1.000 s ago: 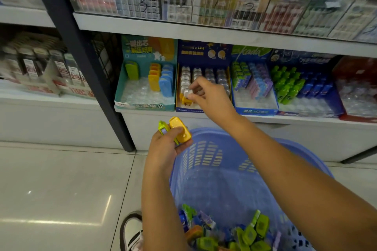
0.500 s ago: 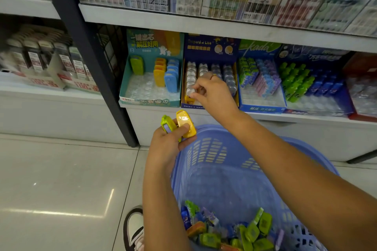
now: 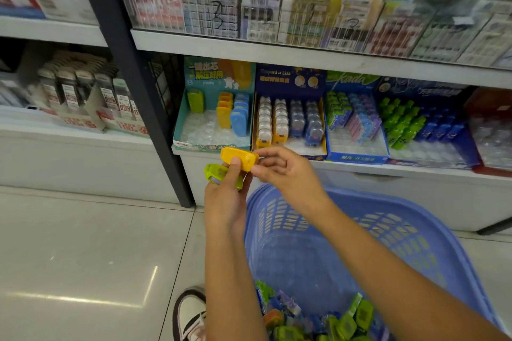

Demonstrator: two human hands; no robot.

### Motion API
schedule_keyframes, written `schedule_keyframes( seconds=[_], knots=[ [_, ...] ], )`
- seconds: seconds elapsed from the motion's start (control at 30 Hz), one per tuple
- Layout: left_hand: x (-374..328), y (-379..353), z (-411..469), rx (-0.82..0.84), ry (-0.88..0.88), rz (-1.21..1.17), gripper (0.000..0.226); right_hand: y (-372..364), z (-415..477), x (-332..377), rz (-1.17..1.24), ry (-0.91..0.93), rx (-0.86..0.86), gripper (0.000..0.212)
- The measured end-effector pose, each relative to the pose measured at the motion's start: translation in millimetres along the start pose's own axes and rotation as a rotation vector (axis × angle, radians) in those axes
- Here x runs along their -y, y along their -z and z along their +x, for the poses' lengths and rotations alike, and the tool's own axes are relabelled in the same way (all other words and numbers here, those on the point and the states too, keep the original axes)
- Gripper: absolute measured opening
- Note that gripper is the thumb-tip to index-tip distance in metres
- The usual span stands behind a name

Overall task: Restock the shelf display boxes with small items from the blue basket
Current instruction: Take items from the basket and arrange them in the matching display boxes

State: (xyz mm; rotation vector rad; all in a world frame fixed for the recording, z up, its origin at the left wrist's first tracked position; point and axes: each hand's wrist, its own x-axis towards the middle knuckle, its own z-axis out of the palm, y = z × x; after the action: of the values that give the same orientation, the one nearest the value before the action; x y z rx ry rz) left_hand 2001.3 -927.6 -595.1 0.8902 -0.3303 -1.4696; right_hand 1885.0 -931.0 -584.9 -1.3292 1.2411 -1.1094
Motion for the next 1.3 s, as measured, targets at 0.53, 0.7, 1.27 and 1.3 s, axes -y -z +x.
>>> schedule_keyframes(
  seconds=[0.53,0.7,1.27,1.3],
  knots=[
    [-23.4,29.4,8.2,-0.132,0.083,0.095,0.063,-35.5,123.4,44.3,-0.99,0.359,0.07,0.024],
    [-24.4,28.5,8.5,-0.114,0.104,0.078,0.06,-37.3,133.1,40.9,-1.085,0.411,0.115,0.022],
    [-25.8,33.7,11.0,-0.111,0.107,0.132,0.059,-38.4,124.1,31.6,-1.176,0.476,0.084,0.028],
    [-25.3,33.5,11.2,-0.11,0.107,0.131,0.059,-39.1,125.1,32.8,-1.139,0.457,0.082,0.028]
  ],
)
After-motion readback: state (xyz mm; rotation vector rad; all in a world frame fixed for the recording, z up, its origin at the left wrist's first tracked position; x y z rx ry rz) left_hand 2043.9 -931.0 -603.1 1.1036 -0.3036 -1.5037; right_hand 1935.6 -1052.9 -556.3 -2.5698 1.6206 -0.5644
